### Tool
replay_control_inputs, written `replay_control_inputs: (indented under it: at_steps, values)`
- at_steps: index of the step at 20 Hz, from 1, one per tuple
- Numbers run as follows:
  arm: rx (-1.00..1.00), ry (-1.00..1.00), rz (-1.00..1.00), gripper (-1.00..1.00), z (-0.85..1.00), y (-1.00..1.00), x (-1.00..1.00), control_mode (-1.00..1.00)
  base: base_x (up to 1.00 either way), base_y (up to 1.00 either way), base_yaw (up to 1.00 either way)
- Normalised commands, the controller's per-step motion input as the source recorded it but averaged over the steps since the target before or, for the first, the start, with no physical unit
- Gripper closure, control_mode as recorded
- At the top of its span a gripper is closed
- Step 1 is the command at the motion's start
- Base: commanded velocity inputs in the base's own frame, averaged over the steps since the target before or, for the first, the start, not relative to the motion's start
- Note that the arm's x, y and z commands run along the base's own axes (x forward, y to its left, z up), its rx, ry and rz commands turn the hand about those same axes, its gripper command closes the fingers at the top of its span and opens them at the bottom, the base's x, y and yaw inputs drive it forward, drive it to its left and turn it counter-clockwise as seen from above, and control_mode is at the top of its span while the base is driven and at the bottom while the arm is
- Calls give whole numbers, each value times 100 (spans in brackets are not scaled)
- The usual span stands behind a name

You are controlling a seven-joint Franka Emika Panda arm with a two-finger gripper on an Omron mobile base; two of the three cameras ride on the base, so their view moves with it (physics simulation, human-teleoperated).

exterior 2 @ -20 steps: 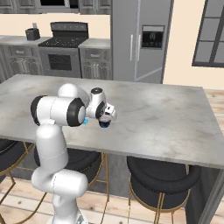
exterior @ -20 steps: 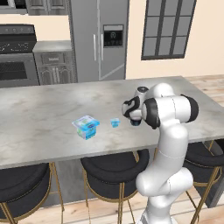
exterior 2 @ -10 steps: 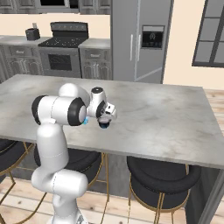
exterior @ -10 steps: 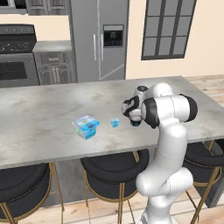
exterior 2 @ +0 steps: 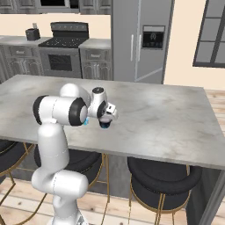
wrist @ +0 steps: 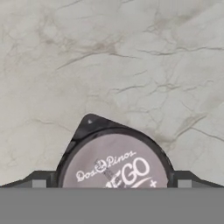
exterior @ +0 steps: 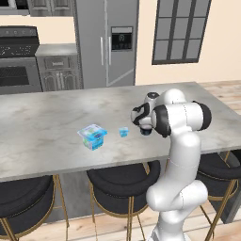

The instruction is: Stack the yogurt containers by placing the smaller containers on top of the larger containers.

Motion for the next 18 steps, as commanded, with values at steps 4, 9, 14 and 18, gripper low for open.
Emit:
replay_control_inputs:
  at_steps: [4, 9, 14, 18]
  values:
    - [0, 2, 0, -100, 0, 0, 0, -100, 0, 0, 0]
    - [1, 1, 0, -100, 0, 0, 0, -100, 0, 0, 0]
    - [1, 2, 0, -100, 0, 0, 0, -100, 0, 0, 0]
    - [3, 5, 0, -100, 0, -1, 0, -100, 0, 0, 0]
